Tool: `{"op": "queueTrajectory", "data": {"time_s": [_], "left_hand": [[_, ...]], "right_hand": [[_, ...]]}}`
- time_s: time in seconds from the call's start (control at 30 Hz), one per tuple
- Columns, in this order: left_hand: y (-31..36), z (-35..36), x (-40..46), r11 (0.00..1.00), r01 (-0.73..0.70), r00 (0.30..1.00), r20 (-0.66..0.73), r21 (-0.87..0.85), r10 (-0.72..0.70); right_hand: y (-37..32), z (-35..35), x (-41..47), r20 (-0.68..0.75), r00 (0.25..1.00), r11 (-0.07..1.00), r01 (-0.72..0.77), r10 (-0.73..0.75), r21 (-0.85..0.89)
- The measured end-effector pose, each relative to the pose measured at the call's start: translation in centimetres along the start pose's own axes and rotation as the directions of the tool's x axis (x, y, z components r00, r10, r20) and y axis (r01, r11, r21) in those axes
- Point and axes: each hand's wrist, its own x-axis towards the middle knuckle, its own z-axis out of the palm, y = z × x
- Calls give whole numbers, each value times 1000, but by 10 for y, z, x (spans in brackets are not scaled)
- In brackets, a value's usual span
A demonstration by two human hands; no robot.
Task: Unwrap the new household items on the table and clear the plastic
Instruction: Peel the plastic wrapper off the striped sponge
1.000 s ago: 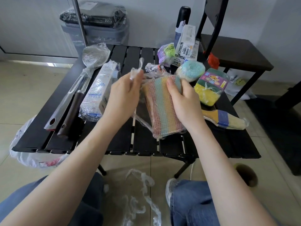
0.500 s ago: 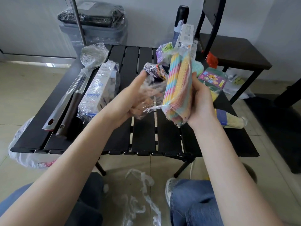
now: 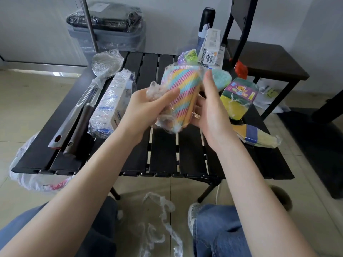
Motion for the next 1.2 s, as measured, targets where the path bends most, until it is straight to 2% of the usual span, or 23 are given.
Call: {"op": "queueTrajectory", "data": {"time_s": [0.03,0.1,0.2,0.27,0.43,0.53,0.6,0.67,0.73,0.8,0.83,0.9,0.97,1.03,1.1,1.2], "left_hand": [[0,0,0,1000,-26,1000,-2,-1,26],[1,3,-3,999,-27,999,32,-20,28],[2,2,-5,999,-21,992,125,44,16],[6,-3,-3,990,-50,986,166,132,28],[9,-12,2,956,-70,976,219,286,6],[6,-13,4,924,-40,984,174,381,-29],[3,-12,5,866,-65,989,145,495,-9],[0,-10,4,853,-67,993,121,518,5],[-2,-8,4,929,-22,993,112,370,-21],[-4,-6,6,989,90,983,152,116,-107],[-6,-5,7,986,163,970,191,-33,-154],[-10,1,6,916,293,938,268,-275,-220],[-11,8,4,824,378,917,297,-422,-268],[-10,14,3,782,384,921,267,-490,-285],[-8,19,0,813,358,931,243,-459,-273],[-11,22,-4,943,247,955,222,-225,-197]], "right_hand": [[0,3,-1,17,1000,999,-4,5,-38],[5,5,-2,-73,997,994,28,-36,-104],[4,-3,0,-250,966,997,72,-69,3],[0,-12,2,-268,959,992,109,-88,64],[3,-14,3,-338,925,982,190,-175,13],[6,-12,3,-380,912,981,189,-155,53],[7,-11,4,-396,905,976,202,-154,83],[8,-9,4,-407,898,971,222,-170,84],[9,-7,4,-422,880,968,251,-217,27],[10,-7,4,-434,857,956,292,-278,-36],[10,-7,5,-439,847,950,307,-299,-53],[11,-9,6,-457,835,947,315,-306,-60],[13,-9,7,-467,840,953,304,-275,-15],[17,-8,7,-470,846,957,291,-249,16],[17,-8,8,-486,846,961,275,-221,42],[14,-11,8,-497,851,965,247,-170,92]]}}
